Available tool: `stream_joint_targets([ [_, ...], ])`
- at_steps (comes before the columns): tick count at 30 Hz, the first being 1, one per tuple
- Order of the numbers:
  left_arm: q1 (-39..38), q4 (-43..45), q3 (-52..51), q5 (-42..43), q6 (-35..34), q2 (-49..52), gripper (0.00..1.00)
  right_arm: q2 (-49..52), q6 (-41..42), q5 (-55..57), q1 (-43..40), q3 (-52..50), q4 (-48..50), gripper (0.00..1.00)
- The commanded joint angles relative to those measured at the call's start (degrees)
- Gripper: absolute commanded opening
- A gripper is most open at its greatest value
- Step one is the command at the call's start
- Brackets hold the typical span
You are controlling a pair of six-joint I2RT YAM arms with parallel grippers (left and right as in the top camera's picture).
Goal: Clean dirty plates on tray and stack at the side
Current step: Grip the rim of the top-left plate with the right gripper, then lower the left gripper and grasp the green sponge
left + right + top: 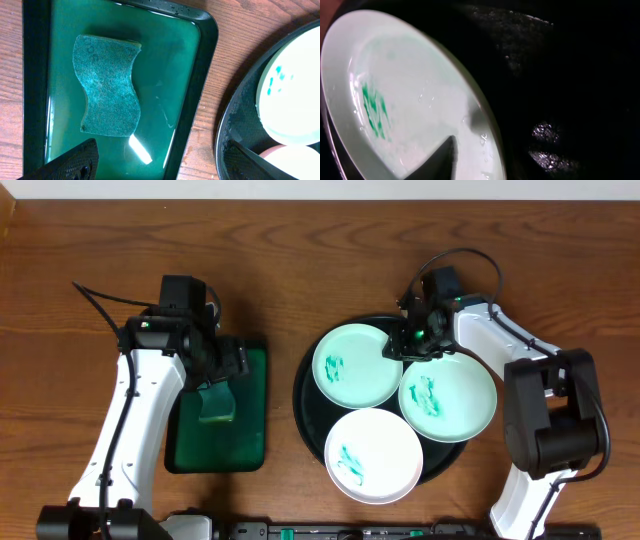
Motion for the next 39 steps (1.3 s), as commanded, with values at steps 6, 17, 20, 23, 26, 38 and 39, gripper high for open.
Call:
stream_joint_targets([
  [6,0.13,-0.2,1.14,-0.31,0.94,-0.37,0.8,1.01,0.42,-0.26,0.66,-0.28,-0.13,0.04],
  [17,0.13,-0.44,1.14,-0.26,0.94,-0.37,0.74,1.01,1.88,0.02,0.66,-0.28,-0.44,0.01],
  [20,0.13,-0.57,1.14,-0.28,0.94,-0.37,0.65,1.01,1.86,0.48,0.59,-0.28,-0.44,0.01],
  [23,0.13,-0.46,1.14,-0.28,0.92,-0.37,0.92,1.01,1.81,0.46,0.61,-0.28,-0.46,0.01],
  [26,0.13,-0.94,1.14,-0.26,0.92,-0.37,0.92,1.01,1.38,0.44,0.61,-0.28,-0.5,0.01],
  [38,0.15,-1.07,1.05,-3.34,0.76,-0.28,0.6,1.01,-0.31,0.44,0.61,-0.28,-1.6,0.01],
  [39,0.15,-1.11,0.7,-5.38,0.76,-0.24,0.63,1.01,-0.31,0.44,0.61,-0.28,-1.7,0.01],
])
